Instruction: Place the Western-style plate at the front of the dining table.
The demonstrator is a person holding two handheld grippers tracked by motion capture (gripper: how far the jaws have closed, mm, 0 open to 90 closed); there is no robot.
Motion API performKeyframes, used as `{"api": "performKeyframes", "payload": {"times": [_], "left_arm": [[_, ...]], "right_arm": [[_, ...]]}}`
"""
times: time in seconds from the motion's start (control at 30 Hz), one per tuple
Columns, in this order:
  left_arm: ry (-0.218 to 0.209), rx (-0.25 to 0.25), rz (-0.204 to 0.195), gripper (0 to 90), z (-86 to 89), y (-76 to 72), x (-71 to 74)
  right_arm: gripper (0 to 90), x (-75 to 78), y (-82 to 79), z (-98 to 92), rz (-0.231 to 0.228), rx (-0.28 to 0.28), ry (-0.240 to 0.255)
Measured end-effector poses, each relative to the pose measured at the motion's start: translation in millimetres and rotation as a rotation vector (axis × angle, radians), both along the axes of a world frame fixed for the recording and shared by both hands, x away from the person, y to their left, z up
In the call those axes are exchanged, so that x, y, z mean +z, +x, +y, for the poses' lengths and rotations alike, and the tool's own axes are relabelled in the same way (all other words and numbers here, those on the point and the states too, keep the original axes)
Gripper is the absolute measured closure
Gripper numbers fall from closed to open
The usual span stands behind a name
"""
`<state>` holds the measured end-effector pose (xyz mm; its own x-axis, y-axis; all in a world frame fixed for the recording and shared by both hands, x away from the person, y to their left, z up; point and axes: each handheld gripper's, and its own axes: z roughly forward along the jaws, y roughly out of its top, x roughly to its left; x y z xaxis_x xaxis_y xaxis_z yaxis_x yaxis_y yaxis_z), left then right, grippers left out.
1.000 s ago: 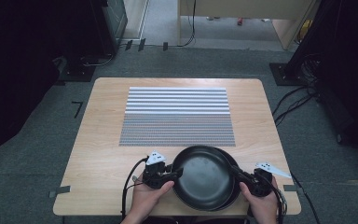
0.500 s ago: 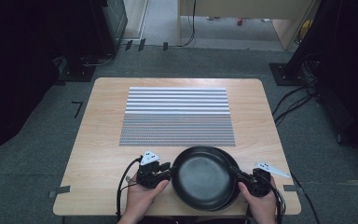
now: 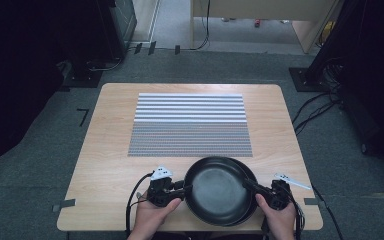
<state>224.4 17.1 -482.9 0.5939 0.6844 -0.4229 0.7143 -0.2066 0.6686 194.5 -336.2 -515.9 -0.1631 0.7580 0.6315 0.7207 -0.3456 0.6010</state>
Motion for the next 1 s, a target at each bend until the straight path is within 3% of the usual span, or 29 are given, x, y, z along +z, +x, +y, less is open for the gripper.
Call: {"api": "performKeyframes", "payload": {"times": [0.13,0.33,0.57,0.6,0.77,1.0], "left_arm": [[0.004,-0.004,-0.004,64.0,-3.3,-2.7,0.0],[-0.013,0.009,0.002,63.9,-5.2,-4.8,-2.3],[-0.024,0.022,0.009,64.0,-7.8,-6.4,-3.5],[-0.022,0.021,0.01,63.9,-8.2,-6.4,-3.5],[-0.023,0.029,0.012,64.0,-7.5,-5.7,-2.7],[-0.033,0.065,0.004,67.5,0.2,-5.3,4.6]], "right_arm": [[80.0,-2.9,1.4,1.2,0.008,-0.023,0.041],[82.3,-5.2,1.7,-2.4,0.057,-0.051,0.13],[81.7,-3.8,-0.8,0.2,0.048,-0.073,0.109],[82.3,-4.6,-0.3,-1.5,0.064,-0.079,0.135],[83.4,-3.5,0.0,-3.7,0.078,-0.083,0.176],[83.2,4.6,-3.1,3.7,0.039,-0.055,0.162]]}}
